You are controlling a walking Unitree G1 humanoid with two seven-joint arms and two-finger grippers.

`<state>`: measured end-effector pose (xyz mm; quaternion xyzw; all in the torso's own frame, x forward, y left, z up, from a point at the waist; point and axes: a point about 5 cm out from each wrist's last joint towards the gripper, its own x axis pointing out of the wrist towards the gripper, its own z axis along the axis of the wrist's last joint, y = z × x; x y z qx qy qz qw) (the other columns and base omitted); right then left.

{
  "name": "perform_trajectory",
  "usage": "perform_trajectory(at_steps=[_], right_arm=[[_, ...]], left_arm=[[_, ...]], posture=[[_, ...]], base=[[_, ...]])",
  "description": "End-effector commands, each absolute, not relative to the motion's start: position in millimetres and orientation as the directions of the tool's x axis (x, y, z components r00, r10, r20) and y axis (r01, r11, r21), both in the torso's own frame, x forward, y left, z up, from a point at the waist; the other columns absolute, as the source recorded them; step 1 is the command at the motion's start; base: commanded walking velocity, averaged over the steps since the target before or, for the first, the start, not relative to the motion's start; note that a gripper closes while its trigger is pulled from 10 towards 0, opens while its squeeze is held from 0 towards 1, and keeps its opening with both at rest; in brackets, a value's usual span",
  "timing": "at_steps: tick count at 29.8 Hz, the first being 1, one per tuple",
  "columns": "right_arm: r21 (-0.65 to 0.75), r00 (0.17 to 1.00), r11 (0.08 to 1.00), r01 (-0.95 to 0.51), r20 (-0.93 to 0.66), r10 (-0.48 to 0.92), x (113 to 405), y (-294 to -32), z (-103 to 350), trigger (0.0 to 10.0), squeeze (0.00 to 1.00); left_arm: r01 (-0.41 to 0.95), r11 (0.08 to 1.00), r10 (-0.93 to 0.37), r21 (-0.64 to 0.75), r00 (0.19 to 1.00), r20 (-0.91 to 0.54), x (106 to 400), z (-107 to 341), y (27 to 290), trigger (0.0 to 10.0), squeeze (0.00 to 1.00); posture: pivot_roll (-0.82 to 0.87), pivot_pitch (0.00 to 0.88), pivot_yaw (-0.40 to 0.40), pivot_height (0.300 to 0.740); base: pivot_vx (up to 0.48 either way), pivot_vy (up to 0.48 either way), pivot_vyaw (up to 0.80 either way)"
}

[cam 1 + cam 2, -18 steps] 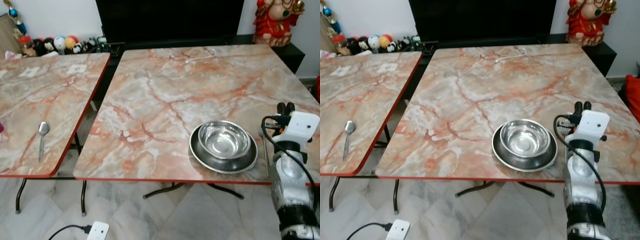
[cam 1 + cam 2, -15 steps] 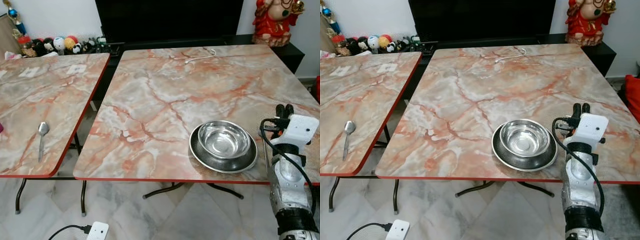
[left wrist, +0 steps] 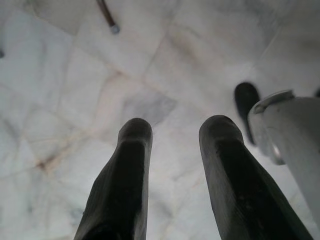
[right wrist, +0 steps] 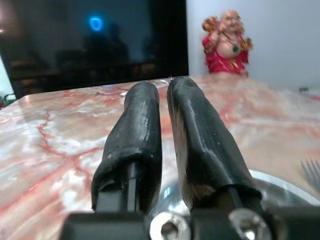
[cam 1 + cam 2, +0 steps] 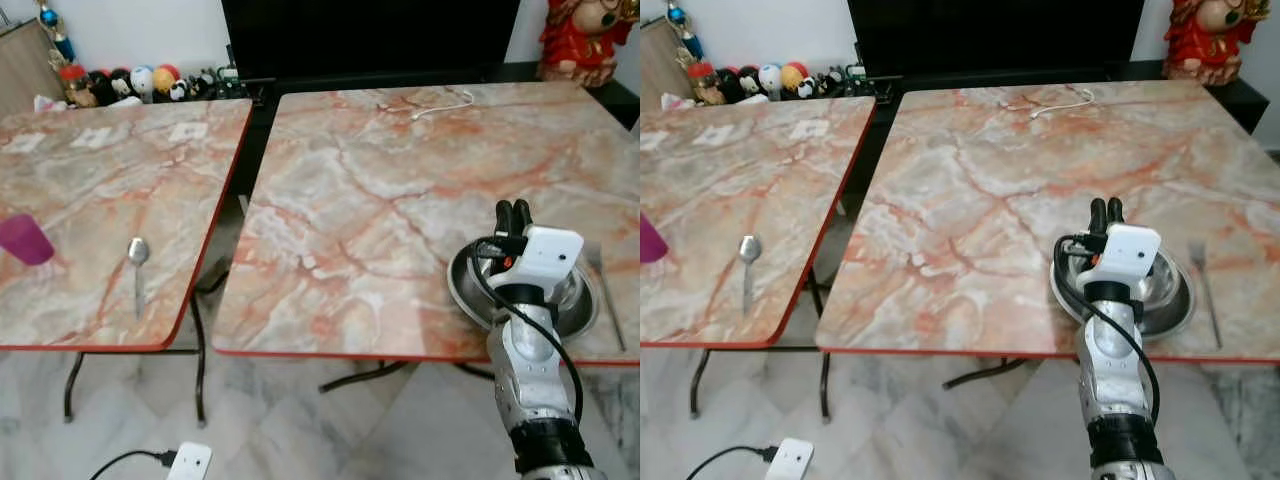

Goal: Setting the table

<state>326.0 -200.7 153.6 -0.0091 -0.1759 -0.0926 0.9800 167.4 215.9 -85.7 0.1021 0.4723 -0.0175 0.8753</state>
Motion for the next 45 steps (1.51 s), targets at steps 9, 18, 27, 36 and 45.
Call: perform_trajectory(at_steps=[9,18,27,36,45], right_arm=[[0.022,0.936,0.992,0.121,0.331,-0.121,330,-180,154,10.0,0.00],[0.021,0.943,0.996,0.087,0.320,-0.089,332,-172,152,10.0,0.00],[0.017,0.948,0.997,0.073,0.308,-0.074,333,-170,151,10.0,0.00],[0.018,0.955,0.999,0.048,0.294,-0.051,335,-165,148,10.0,0.00],[0.023,0.962,0.999,0.031,0.272,-0.037,336,-165,145,10.0,0.00]], left_arm=[[0.129,0.979,0.068,0.157,0.522,-0.850,159,-89,217,10.0,0.00],[0.127,0.979,0.073,0.160,0.514,-0.855,157,-90,219,10.0,0.00],[0.124,0.980,0.069,0.153,0.510,-0.857,157,-92,212,10.0,0.00],[0.126,0.980,0.065,0.152,0.519,-0.853,158,-92,209,10.0,0.00],[0.108,0.984,0.059,0.141,0.550,-0.833,167,-88,209,10.0,0.00]], posture=[[-0.09,0.000,0.062,0.740],[-0.09,0.000,0.054,0.740],[-0.08,0.000,0.044,0.740],[-0.08,0.000,0.040,0.740],[-0.07,0.000,0.039,0.740]], base=[[0.000,0.480,0.00],[0.000,0.480,0.00],[0.000,0.480,0.00],[0.000,0.373,0.00],[0.000,0.000,0.00]])
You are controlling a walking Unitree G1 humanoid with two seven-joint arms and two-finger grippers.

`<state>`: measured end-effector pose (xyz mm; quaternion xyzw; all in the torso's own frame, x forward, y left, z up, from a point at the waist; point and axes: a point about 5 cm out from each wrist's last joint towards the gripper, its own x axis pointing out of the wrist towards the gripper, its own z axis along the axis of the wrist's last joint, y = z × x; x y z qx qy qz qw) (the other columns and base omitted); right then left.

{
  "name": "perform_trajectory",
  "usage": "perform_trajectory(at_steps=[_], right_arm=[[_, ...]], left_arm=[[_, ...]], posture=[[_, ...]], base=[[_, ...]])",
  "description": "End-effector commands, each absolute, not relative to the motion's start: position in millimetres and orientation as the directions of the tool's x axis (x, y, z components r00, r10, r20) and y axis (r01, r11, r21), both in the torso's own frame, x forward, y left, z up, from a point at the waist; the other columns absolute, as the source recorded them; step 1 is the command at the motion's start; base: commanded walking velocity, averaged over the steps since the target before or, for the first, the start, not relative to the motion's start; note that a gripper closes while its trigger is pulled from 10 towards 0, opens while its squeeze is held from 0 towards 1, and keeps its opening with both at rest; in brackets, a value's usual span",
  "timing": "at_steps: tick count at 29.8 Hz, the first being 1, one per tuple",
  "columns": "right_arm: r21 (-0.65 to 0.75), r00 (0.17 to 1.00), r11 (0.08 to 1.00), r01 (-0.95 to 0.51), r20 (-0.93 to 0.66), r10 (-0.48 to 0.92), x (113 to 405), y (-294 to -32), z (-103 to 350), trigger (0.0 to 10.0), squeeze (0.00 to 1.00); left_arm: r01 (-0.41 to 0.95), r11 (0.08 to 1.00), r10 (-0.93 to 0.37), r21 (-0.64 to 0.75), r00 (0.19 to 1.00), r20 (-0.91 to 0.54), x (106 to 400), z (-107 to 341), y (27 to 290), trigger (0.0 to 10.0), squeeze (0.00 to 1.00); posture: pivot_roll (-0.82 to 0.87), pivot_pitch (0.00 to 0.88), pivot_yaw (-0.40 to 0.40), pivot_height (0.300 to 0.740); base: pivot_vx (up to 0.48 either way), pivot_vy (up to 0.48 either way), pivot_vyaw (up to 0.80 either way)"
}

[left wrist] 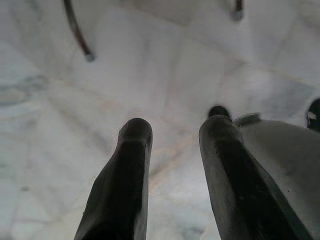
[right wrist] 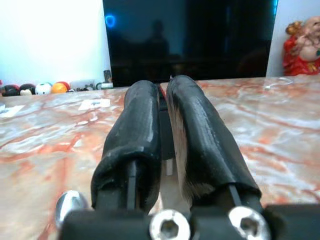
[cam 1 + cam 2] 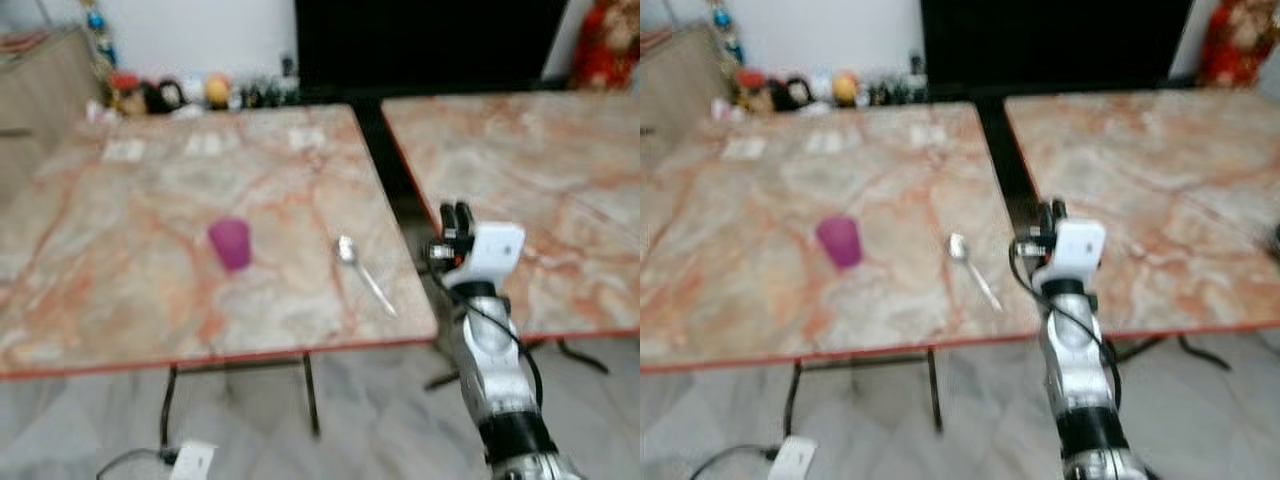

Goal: Setting the table

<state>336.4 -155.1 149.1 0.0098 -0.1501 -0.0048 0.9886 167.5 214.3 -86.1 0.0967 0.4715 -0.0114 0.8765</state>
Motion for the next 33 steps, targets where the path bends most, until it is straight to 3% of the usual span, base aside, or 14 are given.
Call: perform_trajectory(at_steps=[1,6,13,23,27,33], right_arm=[[0.021,0.962,0.999,0.029,0.270,-0.034,336,-165,145,10.0,0.00],[0.004,0.963,1.000,0.014,0.269,-0.015,335,-164,143,10.0,0.00],[0.010,0.968,1.000,-0.003,0.252,0.001,334,-162,139,10.0,0.00],[0.018,0.980,0.999,-0.046,0.192,0.042,333,-161,130,10.0,0.00],[-0.029,0.979,0.995,-0.099,0.178,0.103,333,-155,127,10.0,0.00],[-0.025,0.980,0.995,-0.101,0.167,0.104,332,-153,126,10.0,0.00]], left_arm=[[0.108,0.984,0.058,0.140,0.551,-0.833,167,-87,209,10.0,0.00],[0.106,0.985,0.057,0.138,0.553,-0.831,168,-87,209,10.0,0.00],[0.110,0.985,0.051,0.135,0.563,-0.825,173,-85,207,10.0,0.00],[0.116,0.984,0.046,0.136,0.572,-0.819,176,-84,206,10.0,0.00],[0.116,0.984,0.043,0.134,0.577,-0.816,178,-83,206,10.0,0.00],[0.116,0.984,0.043,0.135,0.581,-0.813,179,-82,206,10.0,0.00]], posture=[[-0.07,0.000,0.040,0.740],[-0.07,0.000,0.042,0.740],[-0.07,0.002,0.047,0.740],[-0.07,0.009,0.048,0.740],[-0.07,0.010,0.046,0.740],[-0.07,0.010,0.046,0.740]], base=[[0.000,0.000,0.00],[0.096,0.000,0.00],[0.000,0.000,0.75],[0.024,0.000,0.00],[0.247,0.000,0.00],[0.264,0.000,0.71]])
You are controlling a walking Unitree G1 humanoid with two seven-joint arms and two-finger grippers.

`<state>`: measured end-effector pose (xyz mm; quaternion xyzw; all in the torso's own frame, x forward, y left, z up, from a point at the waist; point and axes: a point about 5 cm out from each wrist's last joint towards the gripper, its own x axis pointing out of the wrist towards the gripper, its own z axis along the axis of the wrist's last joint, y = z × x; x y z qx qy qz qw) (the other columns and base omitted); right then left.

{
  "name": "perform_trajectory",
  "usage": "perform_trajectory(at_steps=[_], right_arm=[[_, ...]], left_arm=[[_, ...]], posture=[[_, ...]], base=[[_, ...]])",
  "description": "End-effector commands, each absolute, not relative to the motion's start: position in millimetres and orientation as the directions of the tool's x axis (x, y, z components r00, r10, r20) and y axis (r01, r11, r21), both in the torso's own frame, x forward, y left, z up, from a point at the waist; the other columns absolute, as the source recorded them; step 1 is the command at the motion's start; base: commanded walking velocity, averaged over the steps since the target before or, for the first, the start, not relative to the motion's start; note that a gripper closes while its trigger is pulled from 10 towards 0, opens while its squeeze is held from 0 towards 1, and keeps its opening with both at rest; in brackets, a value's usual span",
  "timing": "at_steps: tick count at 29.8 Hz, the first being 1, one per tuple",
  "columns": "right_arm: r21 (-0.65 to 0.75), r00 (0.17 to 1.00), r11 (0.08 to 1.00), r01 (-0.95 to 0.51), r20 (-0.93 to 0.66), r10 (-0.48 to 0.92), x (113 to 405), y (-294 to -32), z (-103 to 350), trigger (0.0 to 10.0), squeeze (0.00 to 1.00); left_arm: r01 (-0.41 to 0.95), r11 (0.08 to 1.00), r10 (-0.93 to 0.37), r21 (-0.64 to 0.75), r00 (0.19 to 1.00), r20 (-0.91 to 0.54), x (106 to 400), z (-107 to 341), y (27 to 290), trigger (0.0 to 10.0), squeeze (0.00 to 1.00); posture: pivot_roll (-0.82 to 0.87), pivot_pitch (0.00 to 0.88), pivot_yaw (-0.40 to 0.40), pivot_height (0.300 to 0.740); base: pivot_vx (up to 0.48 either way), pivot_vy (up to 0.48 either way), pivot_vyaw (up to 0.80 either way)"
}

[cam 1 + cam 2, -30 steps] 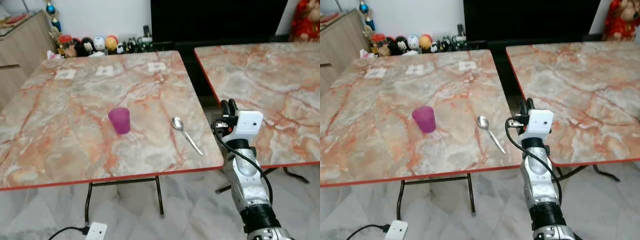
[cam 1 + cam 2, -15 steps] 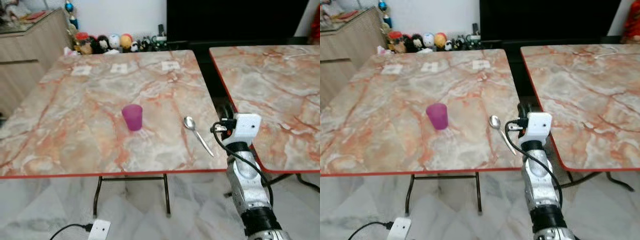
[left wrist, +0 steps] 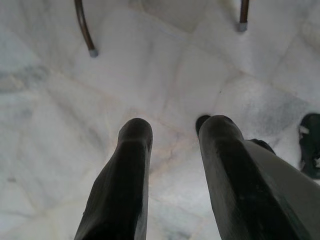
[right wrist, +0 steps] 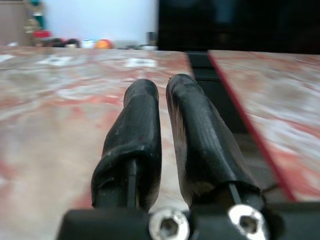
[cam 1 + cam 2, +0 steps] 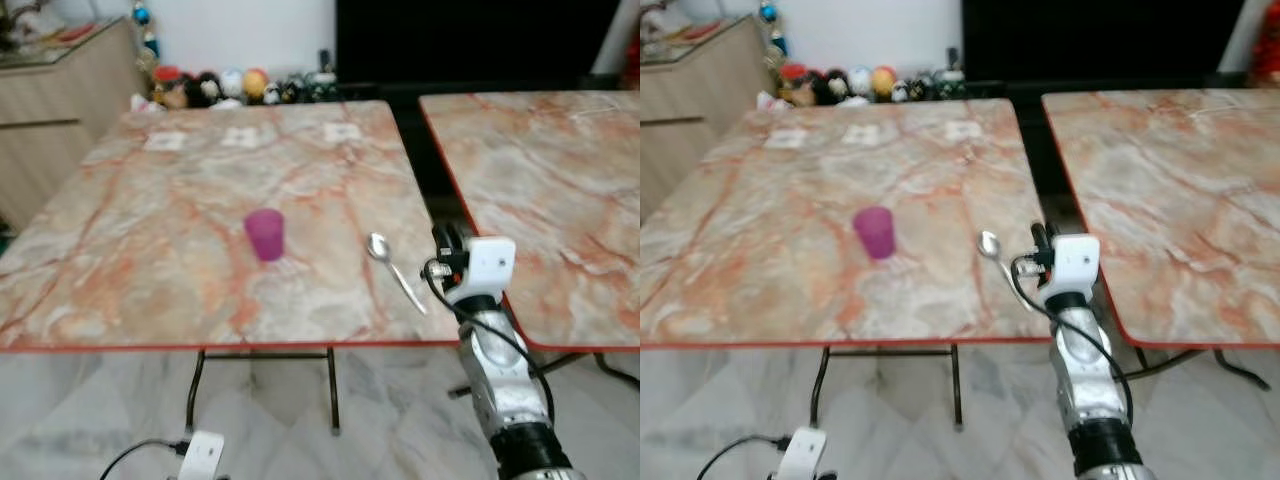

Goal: Setting the table

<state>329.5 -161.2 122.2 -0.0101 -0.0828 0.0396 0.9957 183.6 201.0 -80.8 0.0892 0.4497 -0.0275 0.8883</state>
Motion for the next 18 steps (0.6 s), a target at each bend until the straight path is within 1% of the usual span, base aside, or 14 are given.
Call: perform_trajectory(at_steps=[1,2,7,12,13,14,15,16,18], right_arm=[[-0.022,0.981,0.995,-0.100,0.166,0.102,332,-153,125,10.0,0.00],[-0.020,0.982,0.995,-0.099,0.163,0.101,332,-153,125,10.0,0.00],[-0.022,0.984,0.995,-0.093,0.147,0.096,333,-156,123,10.0,0.00],[-0.010,0.989,0.998,-0.062,0.132,0.063,332,-160,121,10.0,0.00],[-0.013,0.993,0.999,-0.047,0.112,0.048,331,-162,118,10.0,0.07],[-0.018,0.994,0.999,-0.041,0.104,0.042,331,-162,117,10.0,0.07],[-0.020,0.995,0.999,-0.036,0.094,0.037,331,-163,115,10.0,0.33],[-0.004,0.997,1.000,-0.024,0.079,0.024,329,-163,113,10.0,1.00],[-0.011,0.998,1.000,-0.015,0.063,0.016,328,-164,111,10.0,1.00]], left_arm=[[0.117,0.984,0.042,0.135,0.581,-0.813,179,-82,206,10.0,0.00],[0.117,0.984,0.042,0.135,0.581,-0.813,179,-82,206,10.0,0.00],[0.119,0.984,0.041,0.135,0.582,-0.812,180,-82,205,10.0,0.00],[0.126,0.982,0.044,0.143,0.582,-0.812,180,-82,205,10.0,0.00],[0.128,0.981,0.043,0.143,0.583,-0.811,180,-82,204,10.0,0.00],[0.128,0.981,0.042,0.143,0.583,-0.811,180,-82,204,10.0,0.00],[0.129,0.981,0.042,0.144,0.583,-0.811,180,-82,204,10.0,0.00],[0.131,0.981,0.041,0.143,0.583,-0.811,180,-82,204,10.0,0.00],[0.131,0.981,0.040,0.143,0.584,-0.811,180,-82,204,10.0,0.00]], posture=[[-0.07,0.009,0.046,0.740],[-0.07,0.009,0.046,0.740],[-0.07,0.011,0.045,0.740],[-0.07,0.013,0.044,0.740],[-0.07,0.013,0.044,0.740],[-0.07,0.013,0.044,0.740],[-0.07,0.013,0.044,0.740],[-0.07,0.014,0.044,0.740],[-0.07,0.016,0.044,0.740]], base=[[0.281,0.000,0.64],[0.285,0.000,0.50],[0.328,0.000,0.00],[0.000,0.000,0.00],[0.000,0.000,0.00],[0.000,0.000,0.00],[0.000,0.000,0.00],[0.000,0.000,0.00],[0.000,0.000,0.00]])
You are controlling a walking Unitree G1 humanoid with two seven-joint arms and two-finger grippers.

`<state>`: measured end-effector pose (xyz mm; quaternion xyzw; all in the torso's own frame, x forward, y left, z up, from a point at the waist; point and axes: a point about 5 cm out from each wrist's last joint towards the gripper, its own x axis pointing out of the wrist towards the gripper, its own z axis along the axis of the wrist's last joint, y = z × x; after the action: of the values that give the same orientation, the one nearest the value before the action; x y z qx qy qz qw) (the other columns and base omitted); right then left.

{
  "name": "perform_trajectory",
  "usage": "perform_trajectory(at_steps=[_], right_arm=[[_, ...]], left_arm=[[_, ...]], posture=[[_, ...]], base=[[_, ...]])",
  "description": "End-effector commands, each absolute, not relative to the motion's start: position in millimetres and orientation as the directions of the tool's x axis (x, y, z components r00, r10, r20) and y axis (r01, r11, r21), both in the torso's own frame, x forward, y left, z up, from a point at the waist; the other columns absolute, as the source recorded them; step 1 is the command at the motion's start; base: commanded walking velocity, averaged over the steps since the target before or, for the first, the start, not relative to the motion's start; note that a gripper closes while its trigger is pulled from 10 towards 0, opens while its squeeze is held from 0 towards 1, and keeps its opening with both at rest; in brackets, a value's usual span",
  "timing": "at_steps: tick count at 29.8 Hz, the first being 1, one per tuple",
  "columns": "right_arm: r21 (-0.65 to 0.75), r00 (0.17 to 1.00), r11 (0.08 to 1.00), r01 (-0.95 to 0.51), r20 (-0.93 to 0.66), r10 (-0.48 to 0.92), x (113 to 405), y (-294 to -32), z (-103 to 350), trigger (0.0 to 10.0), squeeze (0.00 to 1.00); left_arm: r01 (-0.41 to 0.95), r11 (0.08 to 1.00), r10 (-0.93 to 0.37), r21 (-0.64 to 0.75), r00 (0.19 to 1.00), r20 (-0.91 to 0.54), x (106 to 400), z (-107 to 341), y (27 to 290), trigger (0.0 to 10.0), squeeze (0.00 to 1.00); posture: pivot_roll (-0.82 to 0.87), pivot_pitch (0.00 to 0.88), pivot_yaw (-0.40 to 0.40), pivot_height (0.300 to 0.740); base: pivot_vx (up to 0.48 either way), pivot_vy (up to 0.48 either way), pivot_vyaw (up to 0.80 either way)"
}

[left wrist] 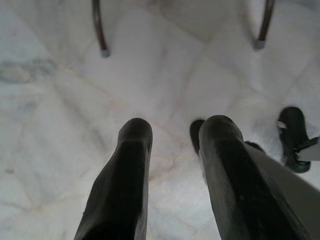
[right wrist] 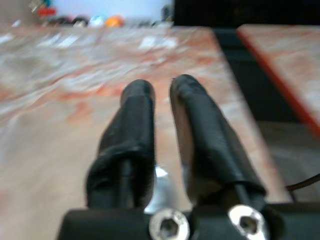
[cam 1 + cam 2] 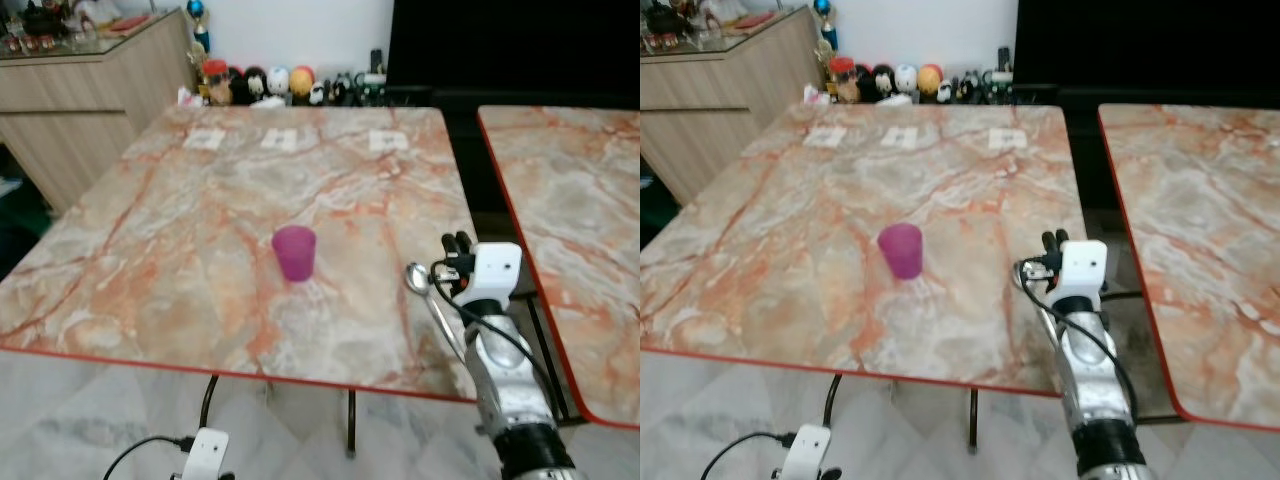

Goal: Setting the table

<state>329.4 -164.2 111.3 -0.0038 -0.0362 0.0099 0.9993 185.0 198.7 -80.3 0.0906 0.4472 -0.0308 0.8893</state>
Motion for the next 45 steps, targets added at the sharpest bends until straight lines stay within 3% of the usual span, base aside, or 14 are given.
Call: perform_trajectory(at_steps=[1,10,20,21,30,45], right_arm=[[-0.026,0.999,1.000,-0.005,0.044,0.006,327,-165,110,10.0,1.00],[-0.033,0.990,0.998,0.054,-0.128,-0.058,321,-175,95,10.0,1.00],[-0.038,0.978,0.998,0.055,-0.198,-0.061,316,-178,95,10.0,1.00],[-0.050,0.976,0.998,0.045,-0.209,-0.055,314,-179,97,10.0,0.00],[-0.040,0.958,0.998,-0.038,-0.286,0.025,312,-194,99,10.0,0.00],[0.011,0.921,1.000,-0.002,-0.388,0.006,303,-215,80,10.0,0.00]], left_arm=[[0.131,0.981,0.040,0.143,0.584,-0.811,180,-82,204,10.0,0.00],[0.137,0.980,0.039,0.142,0.570,-0.821,176,-84,205,10.0,0.00],[0.135,0.981,0.043,0.143,0.563,-0.825,174,-85,207,10.0,0.00],[0.135,0.981,0.043,0.142,0.562,-0.826,173,-85,208,10.0,0.00],[0.144,0.979,0.038,0.141,0.552,-0.833,171,-86,209,10.0,0.00],[0.146,0.979,0.044,0.145,0.540,-0.841,167,-87,212,10.0,0.00]], posture=[[-0.07,0.015,0.044,0.740],[-0.08,0.019,0.048,0.740],[-0.07,0.022,0.050,0.740],[-0.08,0.024,0.052,0.740],[-0.08,0.028,0.060,0.740],[-0.07,0.038,0.068,0.740]], base=[[0.000,0.000,0.00],[0.000,0.000,0.00],[0.000,0.000,0.00],[0.000,0.000,0.00],[0.000,0.000,0.00],[0.000,0.000,0.00]])
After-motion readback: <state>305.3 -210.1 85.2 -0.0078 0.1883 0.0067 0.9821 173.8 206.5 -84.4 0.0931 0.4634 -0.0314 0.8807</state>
